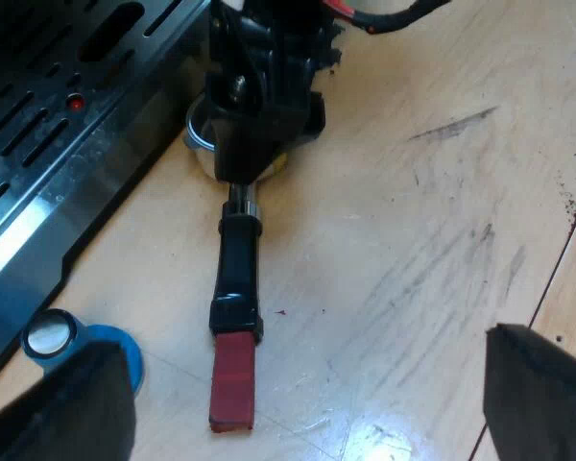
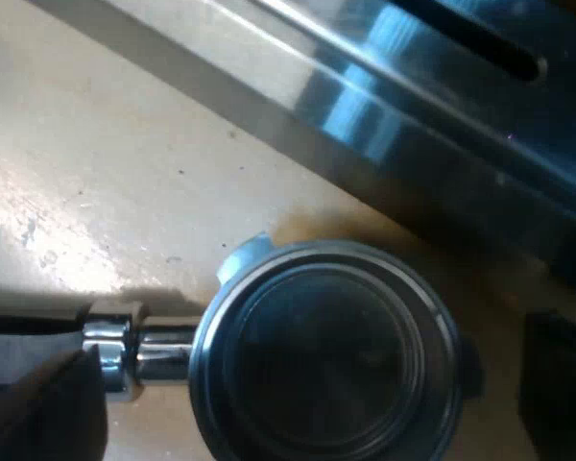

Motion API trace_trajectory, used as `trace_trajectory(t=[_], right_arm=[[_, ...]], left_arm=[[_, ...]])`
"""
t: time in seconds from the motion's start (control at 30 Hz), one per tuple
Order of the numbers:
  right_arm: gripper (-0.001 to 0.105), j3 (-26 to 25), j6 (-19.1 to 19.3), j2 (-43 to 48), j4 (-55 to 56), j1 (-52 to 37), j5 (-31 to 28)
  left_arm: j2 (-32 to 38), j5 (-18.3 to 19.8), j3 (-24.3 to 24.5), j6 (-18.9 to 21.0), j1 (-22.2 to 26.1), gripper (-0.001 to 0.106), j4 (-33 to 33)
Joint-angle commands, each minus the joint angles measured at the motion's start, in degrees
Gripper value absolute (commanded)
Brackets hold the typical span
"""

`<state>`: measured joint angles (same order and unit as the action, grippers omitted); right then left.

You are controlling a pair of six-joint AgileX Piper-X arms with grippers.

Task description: Put the handle in the coffee machine

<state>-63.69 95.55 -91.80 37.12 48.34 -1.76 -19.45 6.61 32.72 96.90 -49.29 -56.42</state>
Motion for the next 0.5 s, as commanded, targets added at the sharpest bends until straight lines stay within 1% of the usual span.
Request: trace_trajectory(t=[0.03,0.2,0.4,0.5], right_arm=[[0.087,-0.6,1.1,-1.1,-0.3,-0.2,0.5],[0.087,-0.6,0.6,-2.2,-0.9,-1.5,0.8],[0.087,-0.6,0.0,-2.4,-0.9,-4.4,5.8],[0.087,-0.6,0.0,-2.4,-0.9,-5.0,6.8]], left_arm=[[-0.1,-0.4,0.5,0.1,-0.2,0.075,0.5],[-0.1,-0.4,0.5,0.1,-0.2,0.075,0.5],[-0.1,-0.4,0.5,0.1,-0.2,0.075,0.5],[-0.1,-0.4,0.5,0.1,-0.2,0.075,0.5]])
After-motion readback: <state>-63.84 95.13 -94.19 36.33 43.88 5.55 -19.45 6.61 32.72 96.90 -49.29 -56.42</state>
